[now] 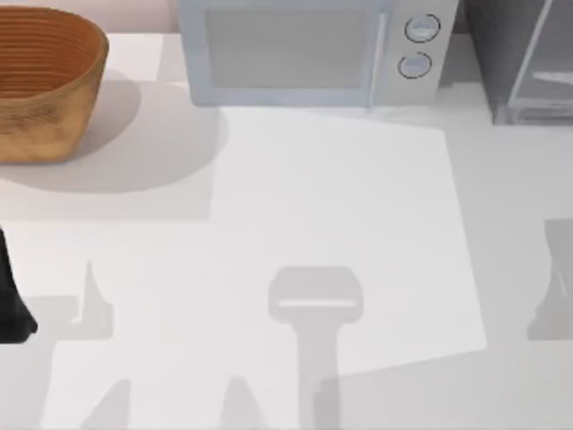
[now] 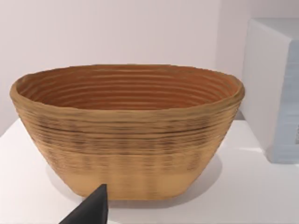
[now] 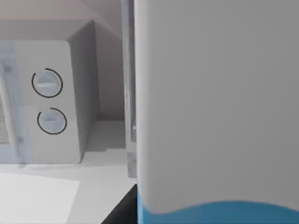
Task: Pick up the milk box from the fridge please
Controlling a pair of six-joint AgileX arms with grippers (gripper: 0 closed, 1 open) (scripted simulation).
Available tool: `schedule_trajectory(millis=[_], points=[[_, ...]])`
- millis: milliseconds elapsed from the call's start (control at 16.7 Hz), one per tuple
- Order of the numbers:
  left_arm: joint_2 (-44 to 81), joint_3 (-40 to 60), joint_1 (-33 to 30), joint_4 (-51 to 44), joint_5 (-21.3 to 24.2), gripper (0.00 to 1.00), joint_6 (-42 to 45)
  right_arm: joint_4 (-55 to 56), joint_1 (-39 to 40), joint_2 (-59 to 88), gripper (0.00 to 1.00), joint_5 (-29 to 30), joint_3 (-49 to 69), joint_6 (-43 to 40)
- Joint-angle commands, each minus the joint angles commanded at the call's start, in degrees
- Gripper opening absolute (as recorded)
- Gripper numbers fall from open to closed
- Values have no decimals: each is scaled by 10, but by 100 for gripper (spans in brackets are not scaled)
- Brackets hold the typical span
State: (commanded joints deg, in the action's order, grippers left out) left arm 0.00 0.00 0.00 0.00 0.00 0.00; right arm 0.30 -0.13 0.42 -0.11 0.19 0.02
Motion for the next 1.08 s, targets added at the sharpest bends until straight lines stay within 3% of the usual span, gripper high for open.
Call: schedule_trajectory(millis=[360,600,1080], points=[[0,0,0,0,0,100,0,-2,-1,-2,0,0,-1,1],[0,0,0,0,0,100,0,54,12,58,0,-19,27,0],[0,0,0,0,0,100,0,326,71,462,0,-110,159,2]])
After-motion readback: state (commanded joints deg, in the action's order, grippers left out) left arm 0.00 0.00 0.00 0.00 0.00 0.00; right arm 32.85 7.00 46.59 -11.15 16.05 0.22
